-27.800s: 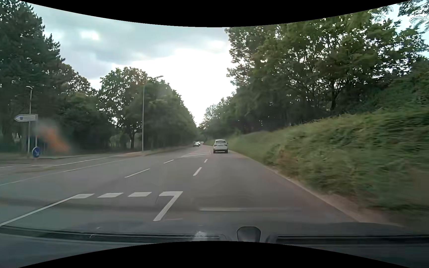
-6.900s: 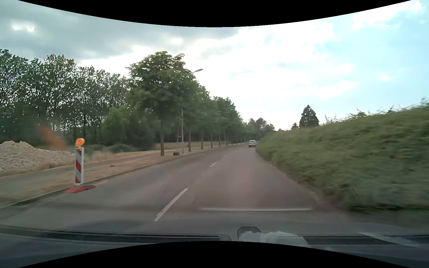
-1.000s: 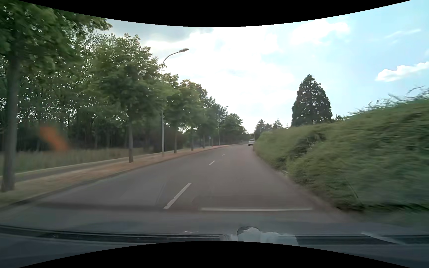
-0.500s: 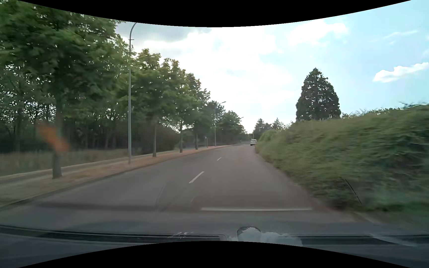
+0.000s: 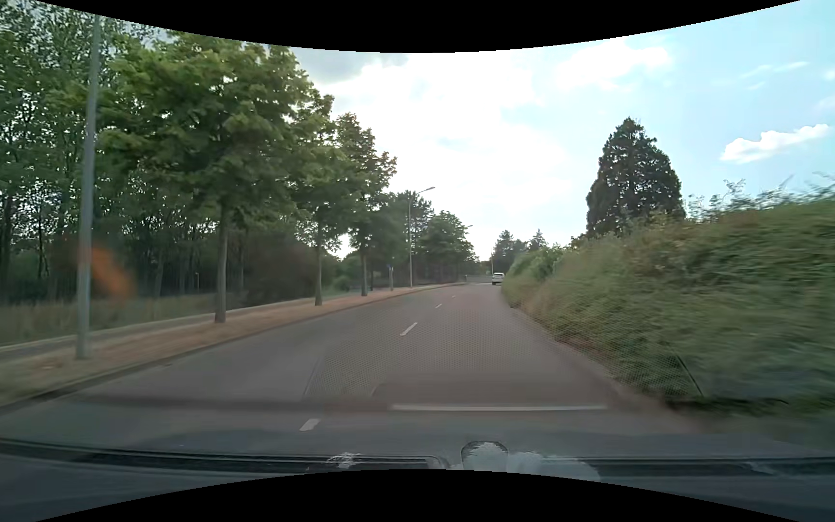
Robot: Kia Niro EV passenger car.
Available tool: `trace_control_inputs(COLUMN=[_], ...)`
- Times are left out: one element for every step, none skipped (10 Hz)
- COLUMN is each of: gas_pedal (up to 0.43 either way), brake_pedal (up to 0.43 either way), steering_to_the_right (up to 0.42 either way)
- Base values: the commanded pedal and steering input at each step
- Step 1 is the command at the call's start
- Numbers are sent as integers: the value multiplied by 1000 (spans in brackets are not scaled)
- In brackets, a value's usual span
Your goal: Follow the waypoints while adhering to traffic rules and regulations
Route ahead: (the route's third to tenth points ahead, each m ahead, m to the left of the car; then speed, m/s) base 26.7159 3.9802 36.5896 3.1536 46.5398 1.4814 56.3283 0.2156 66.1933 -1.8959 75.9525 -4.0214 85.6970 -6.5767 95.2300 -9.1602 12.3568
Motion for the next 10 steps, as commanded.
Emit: trace_control_inputs(gas_pedal=[118,118,118,118,118,118,118,118,118,118], brake_pedal=[0,0,0,0,0,0,0,0,0,0], steering_to_the_right=[5,8,14,17,17,17,17,17,17,17])
